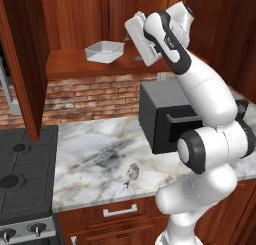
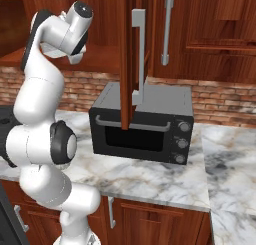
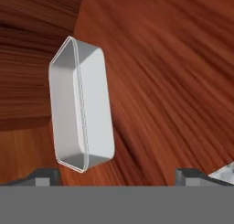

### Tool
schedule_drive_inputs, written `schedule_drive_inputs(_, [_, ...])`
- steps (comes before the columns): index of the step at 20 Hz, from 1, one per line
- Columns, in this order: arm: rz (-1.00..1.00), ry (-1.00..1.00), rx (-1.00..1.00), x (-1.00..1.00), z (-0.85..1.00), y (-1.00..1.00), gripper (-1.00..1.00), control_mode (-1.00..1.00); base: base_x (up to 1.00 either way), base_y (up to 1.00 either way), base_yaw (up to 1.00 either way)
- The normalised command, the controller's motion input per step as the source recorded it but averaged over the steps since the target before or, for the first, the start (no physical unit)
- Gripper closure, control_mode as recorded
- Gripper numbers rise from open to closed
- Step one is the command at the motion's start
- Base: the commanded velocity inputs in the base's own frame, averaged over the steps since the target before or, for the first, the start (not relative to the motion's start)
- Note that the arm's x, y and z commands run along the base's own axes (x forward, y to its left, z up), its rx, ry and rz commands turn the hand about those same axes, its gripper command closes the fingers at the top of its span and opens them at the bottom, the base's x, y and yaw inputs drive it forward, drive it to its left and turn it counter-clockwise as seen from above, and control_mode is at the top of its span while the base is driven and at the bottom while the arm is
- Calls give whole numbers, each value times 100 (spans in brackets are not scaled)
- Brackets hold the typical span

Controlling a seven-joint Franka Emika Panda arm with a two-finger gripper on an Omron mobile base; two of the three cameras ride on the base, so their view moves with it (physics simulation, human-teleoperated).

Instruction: Retrieve the tupperware from the cabinet, then place the raw meat into the tupperware to avoid contamination.

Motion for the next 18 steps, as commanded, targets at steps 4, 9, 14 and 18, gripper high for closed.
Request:
schedule_drive_inputs(4, [0,0,0,28,-13,13,-100,-100,0,0,0])
schedule_drive_inputs(9, [1,0,0,28,-14,10,-100,-100,0,0,0])
schedule_drive_inputs(14, [0,0,0,26,-10,10,-100,-100,0,0,0])
schedule_drive_inputs(18, [0,0,0,26,-6,11,-100,-100,0,0,0])
